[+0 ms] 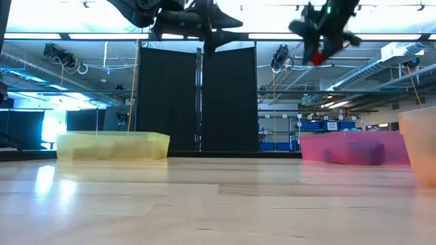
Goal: Sort blocks by size
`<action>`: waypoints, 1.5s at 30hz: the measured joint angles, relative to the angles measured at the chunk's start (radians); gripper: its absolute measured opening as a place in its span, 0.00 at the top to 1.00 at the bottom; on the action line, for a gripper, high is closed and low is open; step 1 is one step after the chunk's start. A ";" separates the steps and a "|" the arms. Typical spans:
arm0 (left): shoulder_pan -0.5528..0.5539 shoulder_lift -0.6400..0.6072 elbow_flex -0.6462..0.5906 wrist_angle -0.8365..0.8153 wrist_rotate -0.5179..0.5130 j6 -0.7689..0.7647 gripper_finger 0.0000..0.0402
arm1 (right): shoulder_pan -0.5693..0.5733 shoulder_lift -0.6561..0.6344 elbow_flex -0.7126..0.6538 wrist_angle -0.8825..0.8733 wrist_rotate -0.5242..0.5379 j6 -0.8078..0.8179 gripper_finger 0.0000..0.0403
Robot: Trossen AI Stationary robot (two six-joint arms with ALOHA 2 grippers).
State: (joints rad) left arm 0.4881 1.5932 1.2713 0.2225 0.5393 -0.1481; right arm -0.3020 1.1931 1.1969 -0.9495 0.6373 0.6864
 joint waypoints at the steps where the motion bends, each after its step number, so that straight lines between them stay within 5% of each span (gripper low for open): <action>1: -0.005 0.000 0.000 -0.017 -0.022 0.032 0.51 | -0.048 0.013 0.000 -0.031 -0.045 0.019 0.54; 14: -0.019 -0.048 0.000 -0.158 -0.030 0.066 0.51 | -0.531 0.310 -0.057 -0.073 -0.414 -0.076 0.53; 22: -0.019 -0.113 0.000 -0.330 -0.088 0.145 0.51 | -0.671 0.318 -0.211 0.090 -0.452 -0.030 0.51; 45: -0.039 -0.111 0.000 -0.301 -0.172 0.145 0.51 | -0.706 0.326 -0.245 0.189 -0.447 -0.044 0.39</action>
State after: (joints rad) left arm 0.4495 1.4826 1.2713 -0.0789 0.3676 -0.0032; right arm -1.0077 1.5192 0.9516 -0.7606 0.1906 0.6423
